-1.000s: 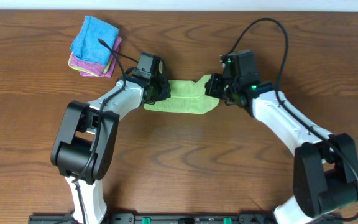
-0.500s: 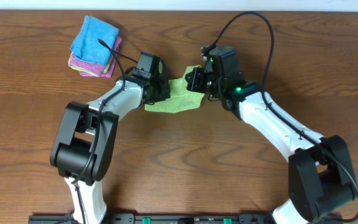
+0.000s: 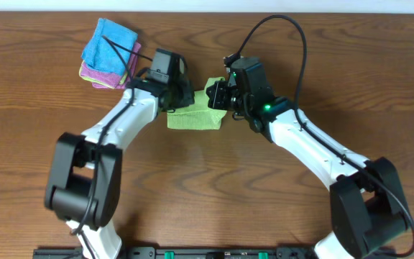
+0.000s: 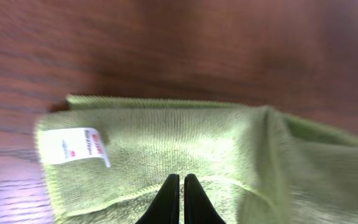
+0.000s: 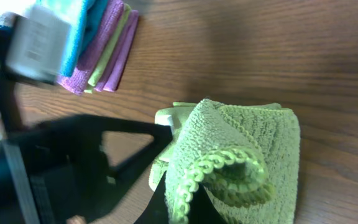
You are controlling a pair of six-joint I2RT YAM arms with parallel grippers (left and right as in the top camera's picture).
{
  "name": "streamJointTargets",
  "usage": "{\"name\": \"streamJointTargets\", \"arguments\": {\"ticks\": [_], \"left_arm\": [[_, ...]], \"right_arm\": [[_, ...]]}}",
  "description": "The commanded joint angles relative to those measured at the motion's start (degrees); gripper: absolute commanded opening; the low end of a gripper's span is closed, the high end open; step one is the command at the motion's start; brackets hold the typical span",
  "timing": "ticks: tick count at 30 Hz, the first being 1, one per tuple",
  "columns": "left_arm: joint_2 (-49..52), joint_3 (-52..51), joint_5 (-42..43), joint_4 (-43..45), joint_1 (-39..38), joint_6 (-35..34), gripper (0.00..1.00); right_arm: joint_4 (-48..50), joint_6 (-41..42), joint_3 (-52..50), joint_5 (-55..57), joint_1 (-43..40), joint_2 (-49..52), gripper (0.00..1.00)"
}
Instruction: Fold the cloth
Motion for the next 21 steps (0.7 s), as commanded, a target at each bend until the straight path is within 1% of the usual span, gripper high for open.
{"name": "streamJointTargets", "arguments": {"ticks": [1,7,13,21], "left_arm": [[-2.8,1.4,-1.4,-1.3,1.9,0.1,0.06],[-6.5,1.4,-1.5,-4.1,5.4,1.9,0.06],[-9.7,1.4,-1.4,-6.0,8.6,1.9,0.06],[-11.5,1.4,-1.5,-7.2,11.0,2.8,0.06]], "right_arm": [[1.1,0.6,1.4,1.2,0.9,0.1,0.01],[4.9,2.1,1.4,1.2,1.6,4.0,0.01],[9.0,3.3,1.5,1.2,2.2,7.7,0.01],[9.2,3.1,5.8,1.0,4.2,11.6,0.01]]}}
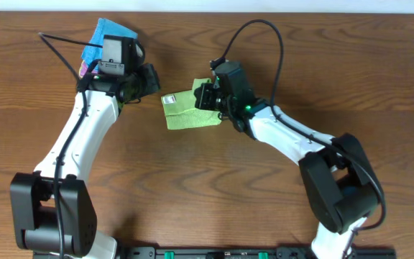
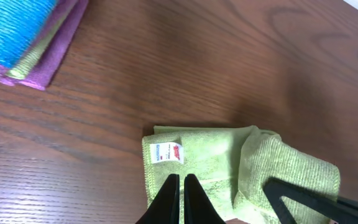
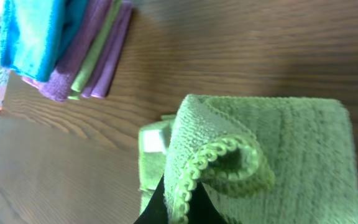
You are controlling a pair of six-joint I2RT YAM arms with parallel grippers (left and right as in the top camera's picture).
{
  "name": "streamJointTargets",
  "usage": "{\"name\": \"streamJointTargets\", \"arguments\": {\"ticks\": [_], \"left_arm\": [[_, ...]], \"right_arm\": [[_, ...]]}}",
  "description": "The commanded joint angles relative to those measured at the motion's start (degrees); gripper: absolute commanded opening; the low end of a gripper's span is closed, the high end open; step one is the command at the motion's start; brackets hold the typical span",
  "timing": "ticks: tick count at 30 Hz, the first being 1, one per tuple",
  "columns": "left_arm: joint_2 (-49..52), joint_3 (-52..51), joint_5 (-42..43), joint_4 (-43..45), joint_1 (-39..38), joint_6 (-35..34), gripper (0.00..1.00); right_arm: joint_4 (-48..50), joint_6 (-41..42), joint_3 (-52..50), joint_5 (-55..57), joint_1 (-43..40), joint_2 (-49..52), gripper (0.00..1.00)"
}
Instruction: Fold the cloth
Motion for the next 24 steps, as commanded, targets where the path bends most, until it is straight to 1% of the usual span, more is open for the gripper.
{"name": "streamJointTargets", "arguments": {"ticks": [1,12,24], "left_arm": [[-1.0,1.0,-0.5,-0.5,0.8,1.0,0.06],[-1.0,1.0,-0.6,-0.5,1.9,1.1,0.06],[-1.0,1.0,-0.6,-0.5,3.2,1.1,0.06]], "right_arm": [[0.1,0.3,3.3,-0.1,1.7,1.3,0.01],[-0.1,0.2,5.0,-0.5,4.1,4.2,0.01],[0.0,-2.7,5.0,-0.5,7.4,5.0,0.01]]}}
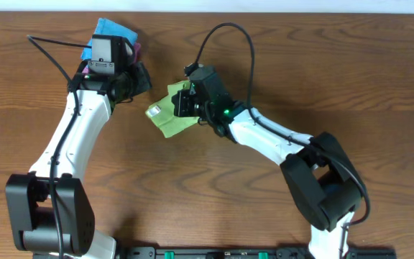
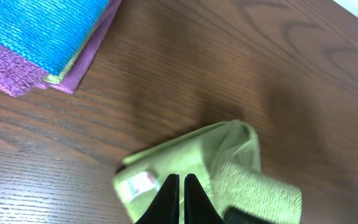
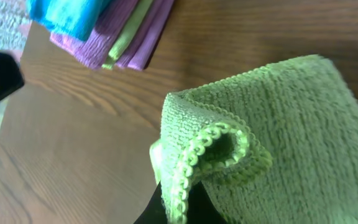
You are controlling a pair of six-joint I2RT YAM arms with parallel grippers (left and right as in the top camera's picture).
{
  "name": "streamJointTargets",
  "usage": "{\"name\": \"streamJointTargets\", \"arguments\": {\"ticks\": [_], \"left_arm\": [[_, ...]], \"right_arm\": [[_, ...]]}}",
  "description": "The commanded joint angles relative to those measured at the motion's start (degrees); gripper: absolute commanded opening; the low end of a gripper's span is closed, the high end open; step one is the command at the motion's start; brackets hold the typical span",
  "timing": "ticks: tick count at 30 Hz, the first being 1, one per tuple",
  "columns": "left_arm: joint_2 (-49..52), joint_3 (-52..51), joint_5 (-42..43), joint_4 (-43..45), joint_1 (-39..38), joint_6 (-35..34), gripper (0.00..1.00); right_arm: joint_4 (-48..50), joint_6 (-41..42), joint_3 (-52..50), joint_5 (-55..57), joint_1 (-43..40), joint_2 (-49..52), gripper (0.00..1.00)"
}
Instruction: Fold the cloth
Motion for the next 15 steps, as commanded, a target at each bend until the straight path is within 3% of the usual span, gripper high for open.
{"name": "streamJointTargets", "arguments": {"ticks": [1,7,15], "left_arm": [[-1.0,1.0,-0.5,-0.2,0.4,1.0,0.06],[-1.0,1.0,-0.5,-0.3,0.4,1.0,0.06],[-1.0,1.0,-0.5,-0.2,1.6,1.0,0.06]], "right_arm": [[0.3,-1.5,1.0,-0.2,1.3,1.6,0.01],[0.5,-1.9,1.0,-0.3,2.0,2.3,0.02],[0.3,-2.9,1.0,-3.3,3.5,2.3,0.15]]}}
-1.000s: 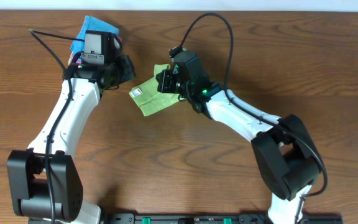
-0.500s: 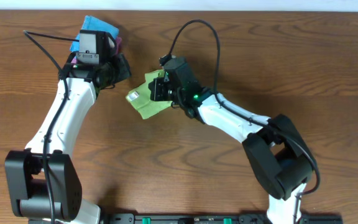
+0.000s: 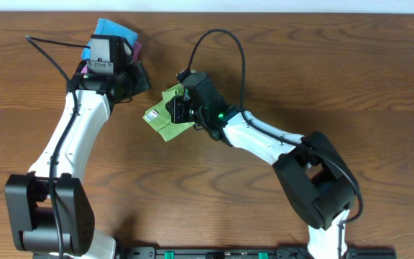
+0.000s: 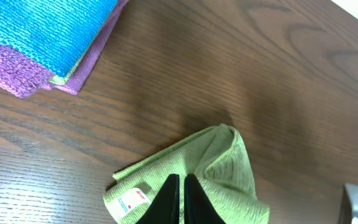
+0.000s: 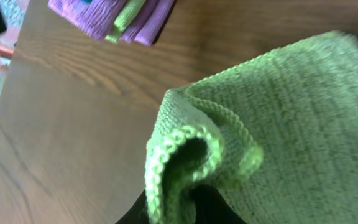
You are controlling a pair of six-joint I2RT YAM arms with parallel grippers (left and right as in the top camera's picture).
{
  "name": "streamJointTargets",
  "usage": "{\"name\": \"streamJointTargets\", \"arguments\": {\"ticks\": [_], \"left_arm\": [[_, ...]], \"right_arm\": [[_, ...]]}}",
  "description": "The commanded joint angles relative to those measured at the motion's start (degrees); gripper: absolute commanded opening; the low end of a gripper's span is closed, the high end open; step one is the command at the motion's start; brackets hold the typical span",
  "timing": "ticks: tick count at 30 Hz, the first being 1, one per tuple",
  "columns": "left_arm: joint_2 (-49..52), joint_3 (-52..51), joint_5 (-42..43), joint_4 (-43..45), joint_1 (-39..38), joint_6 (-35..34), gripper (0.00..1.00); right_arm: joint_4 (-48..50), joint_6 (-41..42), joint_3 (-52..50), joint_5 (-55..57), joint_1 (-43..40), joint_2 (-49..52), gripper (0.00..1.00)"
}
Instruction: Fold the cloth
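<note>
The green cloth [image 3: 162,119] lies bunched and skewed on the table left of centre, its white tag [image 3: 152,115] facing up. My right gripper [image 3: 179,108] is shut on its folded right edge. In the right wrist view the cloth [image 5: 278,118] curls into a loop just above the gripper [image 5: 178,205]. My left gripper [image 3: 136,78] is shut on nothing, up and to the left of the cloth, by the stack. In its wrist view the gripper [image 4: 180,182] hovers over the cloth [image 4: 222,168] and its tag [image 4: 132,202].
A stack of folded blue, purple and green cloths [image 3: 110,34] sits at the back left corner, close behind the left wrist; it also shows in the wrist views as a stack [image 4: 42,37] and a stack [image 5: 114,15]. Bare wooden table [image 3: 322,65] stretches right and forward.
My right gripper has carried the green cloth a little further left, and the cloth has turned more askew. The loop at the held edge looks wider. The left arm has not moved.
Both grippers were at the green cloth near the table's middle, the left shut above its tagged end, the right shut on the folded edge. Then the left was back by the stack. The right has since held the cloth further left at each moment.
</note>
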Motion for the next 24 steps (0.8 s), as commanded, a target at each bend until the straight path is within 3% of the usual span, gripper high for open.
{"name": "streamJointTargets", "arguments": {"ticks": [1,8,10,15,21,24], "left_arm": [[-1.0,1.0,-0.6,-0.2,1.3,1.0,0.06],[-1.3,1.1,-0.6,-0.2,3.3,1.0,0.06],[-1.4,1.1,-0.5,-0.2,3.8,1.0,0.06],[-1.6,1.1,-0.3,-0.2,4.8,1.0,0.06],[-2.0,1.1,-0.1,-0.4,4.9,1.0,0.06],[-2.8,1.2,-0.2,-1.0,5.0,1.0,0.16]], "right_arm": [[0.0,-1.7,1.0,-1.9,1.9,0.6,0.17],[0.0,-3.1,1.0,-3.6,4.1,0.6,0.30],[-0.2,-3.4,1.0,-3.9,4.5,0.6,0.40],[0.0,-3.6,1.0,-3.9,4.6,0.5,0.50],[0.0,-3.6,1.2,-3.7,3.9,0.1,0.54],[-0.1,-3.6,1.2,-3.5,2.4,-1.0,0.61]]}}
